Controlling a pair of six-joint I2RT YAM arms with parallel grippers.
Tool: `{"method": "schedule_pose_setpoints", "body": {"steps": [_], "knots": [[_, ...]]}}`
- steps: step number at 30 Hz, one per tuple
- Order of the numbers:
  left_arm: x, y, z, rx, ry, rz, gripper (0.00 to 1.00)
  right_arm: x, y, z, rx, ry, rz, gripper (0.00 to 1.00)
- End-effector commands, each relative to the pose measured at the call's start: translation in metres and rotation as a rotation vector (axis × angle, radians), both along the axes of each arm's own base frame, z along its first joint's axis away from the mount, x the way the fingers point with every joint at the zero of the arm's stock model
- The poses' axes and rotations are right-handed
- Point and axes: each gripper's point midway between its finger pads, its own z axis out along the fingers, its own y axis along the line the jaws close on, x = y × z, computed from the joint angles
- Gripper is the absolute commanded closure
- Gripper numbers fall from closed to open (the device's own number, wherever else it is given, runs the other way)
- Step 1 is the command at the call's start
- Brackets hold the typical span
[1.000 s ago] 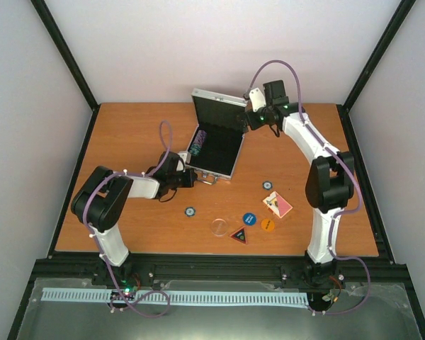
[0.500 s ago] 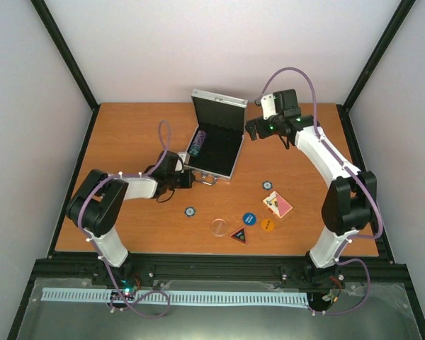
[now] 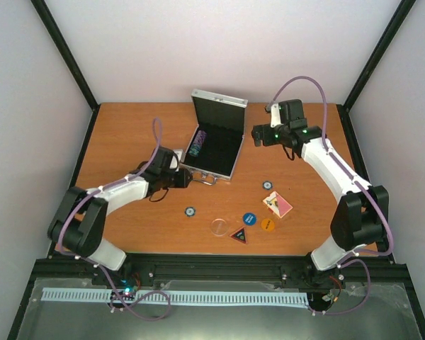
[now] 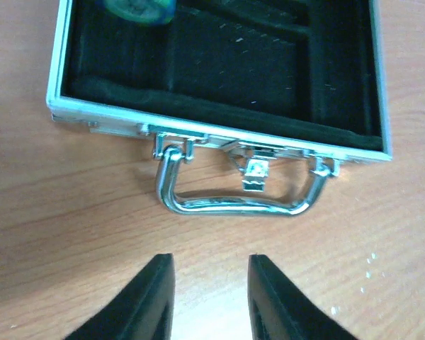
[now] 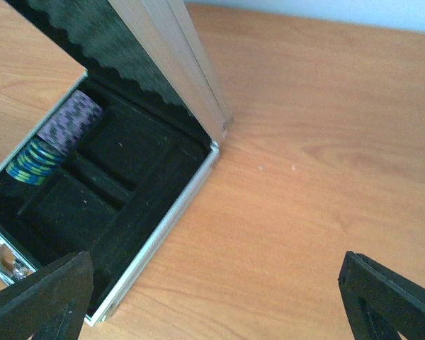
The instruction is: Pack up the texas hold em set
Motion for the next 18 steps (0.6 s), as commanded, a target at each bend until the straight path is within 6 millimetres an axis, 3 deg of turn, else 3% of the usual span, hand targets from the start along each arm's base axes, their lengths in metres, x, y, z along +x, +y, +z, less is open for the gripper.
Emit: {"method": "schedule_pose_setpoints", "body": {"steps": [1, 5, 7, 8, 13, 18], "knots": [[0.002, 0.005, 0.054, 0.014, -0.094, -0.013, 0.59, -0.019, -0.016, -0.026, -0.017, 0.127, -0.116, 0.04], [-0.001, 0.008, 0.098, 0.006, -0.161, -0.014, 0.27, -0.044, -0.029, -0.045, -0.057, 0.216, -0.181, 0.04], [-0.004, 0.009, 0.117, -0.009, -0.195, -0.017, 0.04, -0.059, -0.034, -0.057, -0.071, 0.266, -0.194, 0.04], [-0.005, 0.009, 0.122, -0.013, -0.204, -0.021, 0.01, -0.067, -0.036, -0.064, -0.080, 0.295, -0.200, 0.04], [-0.009, 0.010, 0.138, -0.026, -0.225, -0.022, 0.00, -0.101, -0.040, -0.106, -0.111, 0.442, -0.200, 0.04], [-0.011, 0.016, 0.146, -0.010, -0.233, -0.006, 0.00, -0.113, -0.031, -0.137, -0.157, 0.525, -0.178, 0.04]]}}
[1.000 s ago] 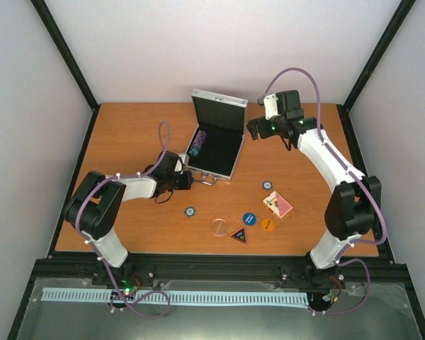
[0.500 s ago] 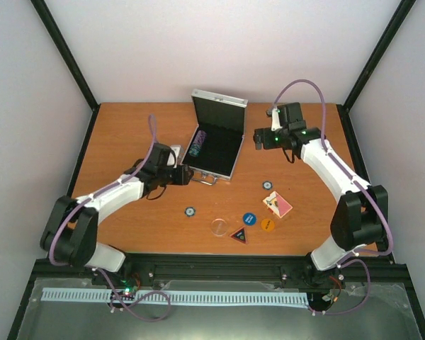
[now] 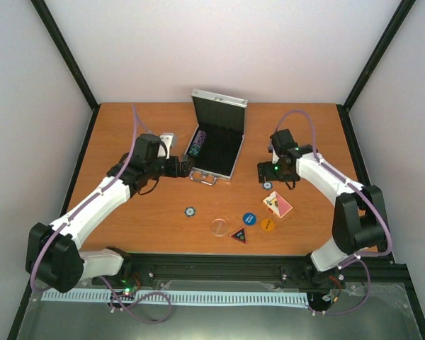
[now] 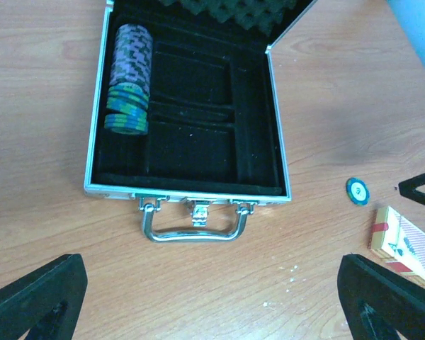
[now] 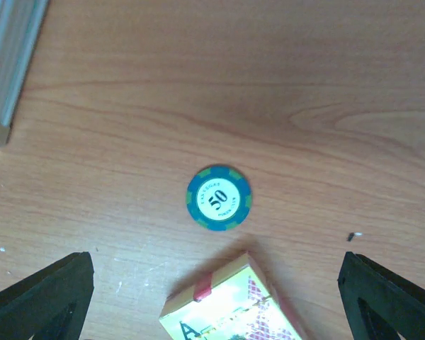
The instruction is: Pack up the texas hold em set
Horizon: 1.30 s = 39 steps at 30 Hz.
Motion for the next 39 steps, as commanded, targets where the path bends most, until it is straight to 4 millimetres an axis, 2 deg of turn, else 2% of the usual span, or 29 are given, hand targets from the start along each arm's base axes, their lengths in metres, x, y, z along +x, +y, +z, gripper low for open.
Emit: {"method": "schedule_pose_setpoints", "body": {"steps": [1, 5, 8, 11, 14, 26, 34, 39], "knots": [[-0.003, 0.005, 0.018, 0.019, -0.020, 0.007, 0.00, -0.011, 0.010, -0.026, -0.041, 0.092, 0.011, 0.04], [-0.007, 0.008, 0.028, 0.015, -0.040, 0.015, 0.00, -0.007, 0.014, -0.039, -0.068, 0.113, 0.020, 0.05], [-0.010, 0.011, 0.035, 0.011, -0.052, 0.018, 0.00, -0.010, 0.017, -0.053, -0.069, 0.163, 0.034, 0.14], [-0.014, 0.014, 0.040, 0.009, -0.061, 0.025, 0.00, -0.013, 0.012, -0.063, -0.099, 0.190, 0.026, 0.19], [-0.017, 0.017, 0.042, 0.010, -0.071, 0.036, 0.00, -0.010, 0.004, -0.061, -0.138, 0.166, -0.008, 0.20], [-0.018, 0.018, 0.045, 0.008, -0.082, 0.038, 0.00, 0.005, 0.005, -0.080, -0.171, 0.173, 0.000, 0.22], [-0.023, 0.022, 0.037, 0.027, -0.052, 0.040, 0.00, 0.009, 0.004, -0.087, -0.188, 0.182, 0.000, 0.41], [-0.024, 0.023, 0.035, 0.035, -0.048, 0.042, 0.00, 0.001, 0.001, -0.084, -0.186, 0.189, -0.005, 0.42]]}}
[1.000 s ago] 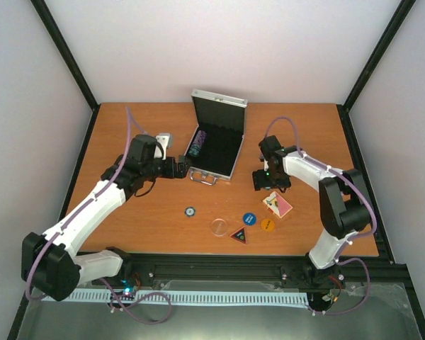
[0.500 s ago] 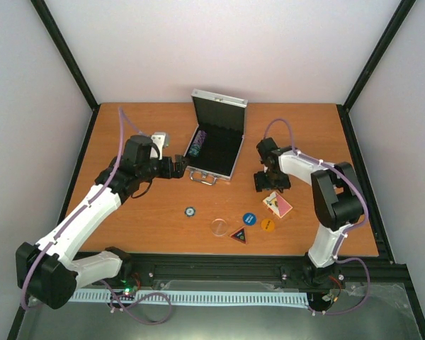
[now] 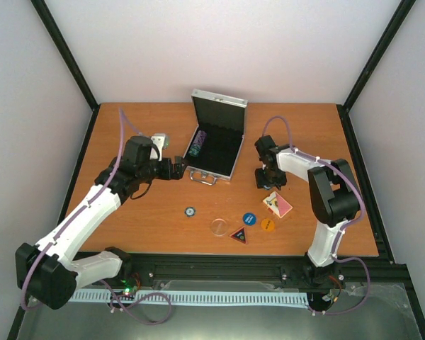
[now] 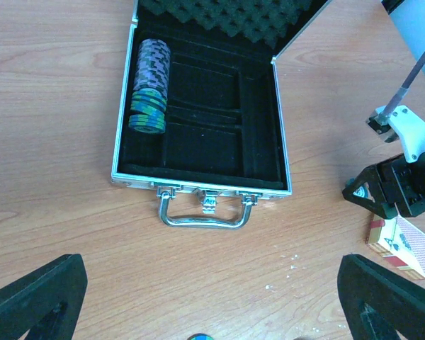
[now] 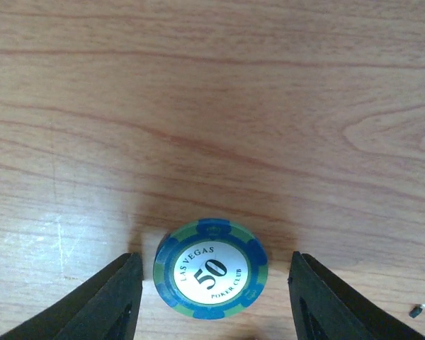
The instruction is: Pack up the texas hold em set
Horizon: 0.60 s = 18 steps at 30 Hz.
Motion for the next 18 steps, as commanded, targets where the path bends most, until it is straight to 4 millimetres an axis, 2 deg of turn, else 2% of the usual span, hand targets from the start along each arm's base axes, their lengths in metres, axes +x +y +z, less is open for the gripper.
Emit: {"method": "schedule_pose_setpoints", "body": {"steps": [1, 3, 6, 8, 10, 14, 18], "knots": [[-0.003, 0.003, 0.012, 0.008, -0.028, -0.002, 0.00, -0.006, -0.005, 0.001, -0.018, 0.002, -0.008, 0.42], [-0.003, 0.003, 0.011, 0.008, -0.025, 0.000, 0.00, -0.010, -0.006, 0.003, -0.017, 0.001, -0.011, 0.43], [-0.002, 0.003, 0.007, 0.008, -0.019, -0.001, 0.00, -0.013, -0.006, 0.003, -0.013, 0.007, -0.011, 0.55], [-0.002, 0.002, 0.006, 0.008, -0.015, -0.001, 0.00, -0.014, -0.006, 0.002, -0.011, 0.011, -0.011, 0.60], [-0.002, 0.003, 0.006, 0.006, -0.016, 0.002, 0.00, -0.014, -0.005, 0.001, -0.007, 0.011, -0.008, 0.70], [-0.003, 0.004, 0.008, 0.006, -0.023, 0.005, 0.00, -0.011, -0.004, 0.001, -0.008, 0.010, -0.006, 0.72], [-0.004, 0.005, 0.007, 0.010, -0.023, 0.007, 0.00, -0.006, -0.001, 0.012, 0.009, -0.016, -0.007, 0.73]]}}
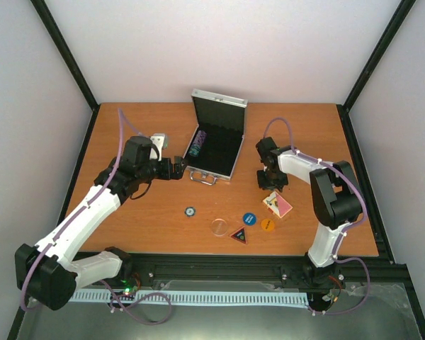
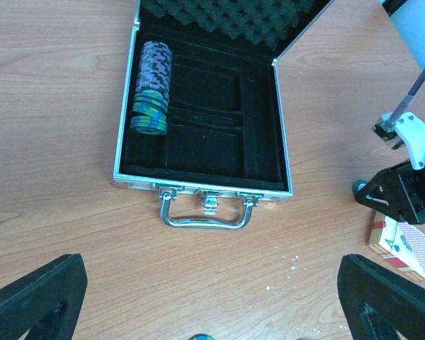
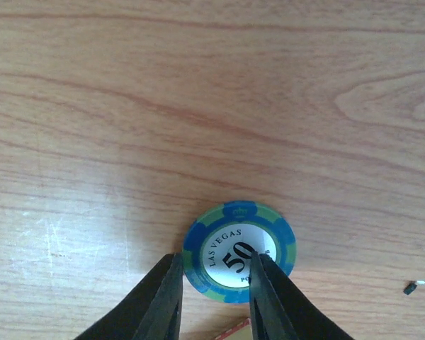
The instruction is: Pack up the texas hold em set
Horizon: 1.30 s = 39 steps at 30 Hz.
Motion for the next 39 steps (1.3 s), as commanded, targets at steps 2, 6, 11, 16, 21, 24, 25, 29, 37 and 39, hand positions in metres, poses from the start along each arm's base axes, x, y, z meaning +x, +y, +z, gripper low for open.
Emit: {"method": "schedule_pose_setpoints", "body": {"steps": [2, 6, 11, 16, 21, 24, 25, 29, 37, 39], "knots": [[-0.003, 0.004, 0.005, 0.007, -0.018, 0.005, 0.00, 0.005, 0.004, 0.017, 0.016, -0.030, 0.003, 0.73], [-0.003, 0.003, 0.004, 0.005, -0.019, 0.001, 0.00, 0.005, 0.009, 0.021, 0.032, -0.031, 0.015, 0.77], [-0.005, 0.004, 0.006, 0.007, -0.026, 0.002, 0.00, 0.007, 0.003, 0.023, -0.016, -0.047, 0.010, 0.57], [-0.005, 0.004, 0.004, 0.007, -0.020, 0.001, 0.00, 0.006, -0.001, 0.023, -0.037, -0.048, 0.007, 0.43], [-0.006, 0.005, 0.004, 0.010, -0.018, 0.002, 0.00, 0.004, -0.004, 0.012, -0.060, -0.025, 0.009, 0.43], [-0.006, 0.005, 0.006, 0.009, -0.021, 0.004, 0.00, 0.003, -0.004, 0.005, -0.059, -0.011, 0.012, 0.45], [-0.007, 0.006, 0.006, 0.010, -0.021, 0.005, 0.00, 0.001, -0.004, 0.003, -0.060, -0.006, 0.012, 0.46], [-0.008, 0.007, 0.007, 0.016, -0.019, 0.006, 0.00, -0.003, -0.007, -0.005, -0.067, 0.011, 0.011, 0.46], [-0.010, 0.008, 0.008, 0.018, -0.019, 0.005, 0.00, -0.013, -0.009, -0.020, -0.023, 0.050, 0.023, 0.40], [-0.010, 0.008, 0.008, 0.016, -0.018, 0.005, 0.00, -0.014, -0.008, -0.024, -0.015, 0.057, 0.024, 0.42]]}}
